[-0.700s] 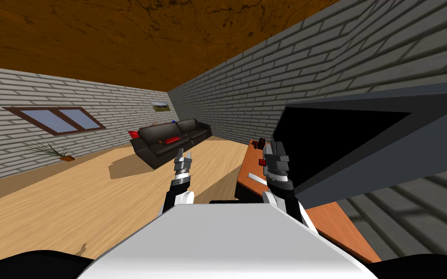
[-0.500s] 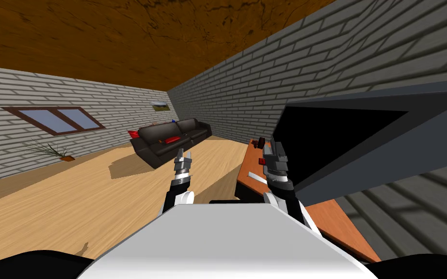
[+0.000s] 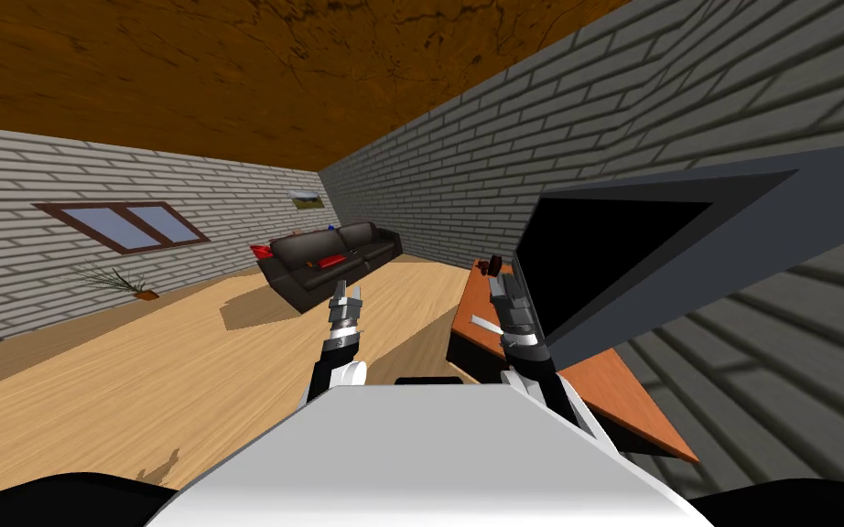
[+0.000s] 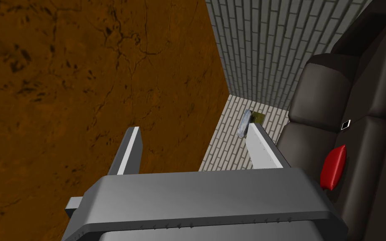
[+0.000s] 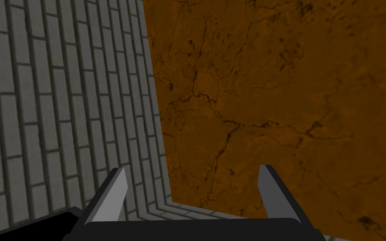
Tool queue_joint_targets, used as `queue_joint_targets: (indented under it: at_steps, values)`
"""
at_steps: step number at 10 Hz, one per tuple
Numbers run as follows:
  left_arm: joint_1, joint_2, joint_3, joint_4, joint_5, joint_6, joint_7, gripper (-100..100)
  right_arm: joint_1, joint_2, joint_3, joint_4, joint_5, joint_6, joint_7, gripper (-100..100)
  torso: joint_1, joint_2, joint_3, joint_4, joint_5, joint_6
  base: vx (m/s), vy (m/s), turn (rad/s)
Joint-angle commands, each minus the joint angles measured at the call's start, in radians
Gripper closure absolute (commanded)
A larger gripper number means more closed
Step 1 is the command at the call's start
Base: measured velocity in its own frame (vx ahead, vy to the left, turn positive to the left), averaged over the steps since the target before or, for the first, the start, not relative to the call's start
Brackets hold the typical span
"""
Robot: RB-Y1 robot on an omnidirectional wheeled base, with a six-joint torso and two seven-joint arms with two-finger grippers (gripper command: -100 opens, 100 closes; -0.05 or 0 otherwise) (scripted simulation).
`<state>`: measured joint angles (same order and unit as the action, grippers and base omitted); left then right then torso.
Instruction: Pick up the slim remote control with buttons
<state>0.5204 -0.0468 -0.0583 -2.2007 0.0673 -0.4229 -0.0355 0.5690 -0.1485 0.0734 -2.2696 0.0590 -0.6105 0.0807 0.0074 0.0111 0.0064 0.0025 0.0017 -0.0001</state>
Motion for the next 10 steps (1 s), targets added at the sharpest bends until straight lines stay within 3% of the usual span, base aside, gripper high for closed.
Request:
queue_joint_targets:
  at_steps: [1, 6, 9, 10]
  values:
    - [0.0, 0.0, 0.0, 0.0, 0.0, 0.0, 0.0, 0, 0.0, -0.038, 0.018, 0.012, 0.008, 0.021, 0.008, -100, 0.0, 0.0, 0.0, 0.0, 0.0, 0.0, -0.187, 0.096, 0.077]
    - [0.0, 0.0, 0.0, 0.0, 0.0, 0.0, 0.0, 0, 0.028, -0.155, 0.108, 0.113, 0.041, 0.084, 0.046, -100, -0.002, 0.0, 0.0, 0.0, 0.0, 0.0, -0.17, 0.084, 0.158]
    - [0.0, 0.0, 0.0, 0.0, 0.0, 0.0, 0.0, 0, 0.063, -0.229, 0.172, 0.209, 0.064, 0.137, 0.077, -100, -0.003, -0.005, -0.002, -0.001, -0.001, 0.0, -0.078, 0.078, 0.269]
    - [0.0, 0.0, 0.0, 0.0, 0.0, 0.0, 0.0, 0, 0.063, -0.229, 0.172, 0.222, 0.064, 0.137, 0.077, -100, -0.004, -0.006, -0.003, -0.001, -0.001, 0.0, -0.025, 0.028, 0.109]
